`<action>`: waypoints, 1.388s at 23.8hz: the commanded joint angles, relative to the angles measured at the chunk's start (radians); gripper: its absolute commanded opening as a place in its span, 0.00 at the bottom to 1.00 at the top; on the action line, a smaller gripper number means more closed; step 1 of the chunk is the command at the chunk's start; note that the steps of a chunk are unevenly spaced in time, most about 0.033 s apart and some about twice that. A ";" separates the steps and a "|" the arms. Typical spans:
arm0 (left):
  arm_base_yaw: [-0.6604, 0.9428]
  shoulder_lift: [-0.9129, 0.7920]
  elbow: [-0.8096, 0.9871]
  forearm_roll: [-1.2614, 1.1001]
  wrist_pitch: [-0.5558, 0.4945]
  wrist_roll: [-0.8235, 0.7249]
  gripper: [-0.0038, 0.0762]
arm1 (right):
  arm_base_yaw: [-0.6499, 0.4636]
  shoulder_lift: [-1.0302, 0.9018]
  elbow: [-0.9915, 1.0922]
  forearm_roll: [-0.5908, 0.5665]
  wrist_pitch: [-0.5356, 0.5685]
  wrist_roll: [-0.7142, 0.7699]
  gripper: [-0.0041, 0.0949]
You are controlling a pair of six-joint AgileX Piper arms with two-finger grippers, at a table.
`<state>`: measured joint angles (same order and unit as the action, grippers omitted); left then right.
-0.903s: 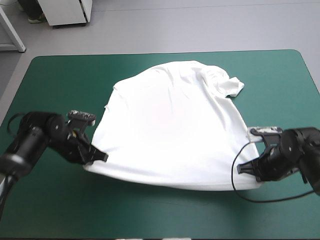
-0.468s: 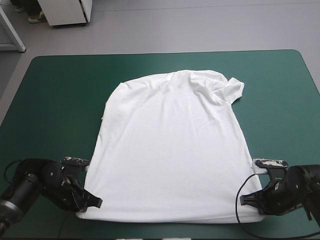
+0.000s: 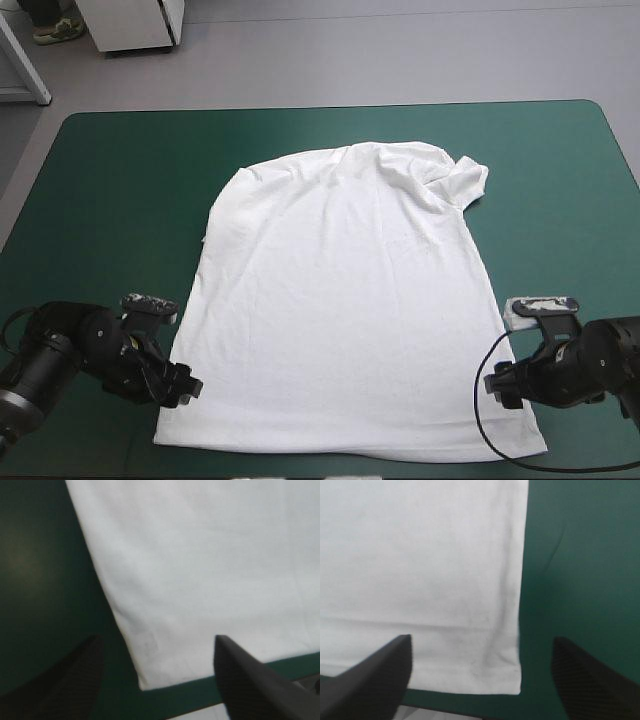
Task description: Fold the cloth
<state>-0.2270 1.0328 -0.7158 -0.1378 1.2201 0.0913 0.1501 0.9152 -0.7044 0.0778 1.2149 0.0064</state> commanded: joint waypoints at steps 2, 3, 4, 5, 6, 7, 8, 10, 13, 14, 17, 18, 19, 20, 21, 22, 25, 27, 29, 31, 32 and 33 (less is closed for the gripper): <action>-0.004 -0.011 -0.175 0.003 0.070 -0.022 0.85 | 0.000 -0.008 -0.137 -0.025 0.002 0.056 0.97; -0.004 -0.011 -0.201 0.003 0.070 -0.037 0.85 | 0.000 -0.008 -0.158 -0.029 0.002 0.068 0.97; -0.004 -0.013 -0.228 0.006 0.070 -0.054 0.85 | 0.000 -0.008 -0.169 -0.029 0.002 0.069 0.97; -0.004 -0.013 -0.244 0.014 0.070 -0.068 0.85 | 0.000 -0.008 -0.174 -0.029 0.002 0.071 0.97; -0.004 -0.015 -0.247 0.022 0.070 -0.075 0.85 | 0.000 -0.008 -0.174 -0.029 0.002 0.071 0.97; -0.004 -0.015 -0.245 0.041 0.070 -0.091 0.85 | 0.000 -0.008 -0.168 -0.029 0.002 0.071 0.97; -0.004 -0.015 -0.234 0.063 0.070 -0.106 0.85 | 0.000 -0.008 -0.160 -0.029 0.002 0.073 0.97; -0.004 -0.015 -0.195 0.083 0.070 -0.123 0.85 | 0.000 -0.008 -0.147 -0.029 0.002 0.073 0.96; -0.004 -0.011 -0.078 0.049 0.070 -0.160 0.85 | 0.000 -0.008 -0.137 -0.027 0.002 0.075 0.95; -0.004 -0.006 -0.042 0.041 0.068 -0.169 0.85 | 0.000 -0.008 -0.137 -0.027 0.002 0.075 0.95; -0.004 0.014 0.084 0.026 0.004 -0.184 0.85 | 0.000 -0.008 -0.137 -0.027 0.002 0.073 0.95; -0.004 0.022 0.097 0.026 -0.027 -0.188 0.85 | 0.000 -0.008 -0.137 -0.027 0.002 0.070 0.95; -0.004 0.050 0.112 0.026 -0.050 -0.188 0.84 | 0.000 -0.008 -0.137 -0.027 0.002 0.070 0.95; -0.004 0.085 0.116 0.028 -0.050 -0.188 0.83 | 0.000 -0.008 -0.137 -0.029 0.002 0.070 0.95; -0.004 0.114 0.120 0.028 -0.068 -0.190 0.81 | 0.000 -0.008 -0.137 -0.029 0.002 0.070 0.95; -0.004 0.140 0.128 0.014 -0.102 -0.192 0.78 | 0.000 -0.008 -0.137 -0.029 0.002 0.070 0.95; -0.039 0.215 0.144 -0.068 -0.200 -0.188 0.69 | 0.000 -0.008 -0.137 -0.038 0.002 0.070 0.95; -0.101 0.243 0.146 -0.083 -0.208 -0.192 0.57 | 0.000 -0.008 -0.137 -0.022 0.002 0.070 0.95; -0.143 0.248 0.146 -0.102 -0.226 -0.192 0.40 | 0.000 -0.001 -0.137 -0.012 0.002 0.070 0.95; -0.173 0.248 0.146 -0.114 -0.253 -0.192 0.22 | 0.000 0.016 -0.137 -0.012 0.002 0.070 0.95; -0.185 0.248 0.146 -0.114 -0.263 -0.192 0.14 | 0.000 0.029 -0.137 -0.012 0.002 0.070 0.95; -0.195 0.248 0.146 -0.110 -0.274 -0.192 0.07 | 0.000 0.044 -0.135 -0.012 0.002 0.070 0.95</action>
<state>-0.3844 1.2461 -0.6017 -0.1431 1.1320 -0.1190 0.1501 0.9363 -0.8182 0.0581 1.2312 0.0811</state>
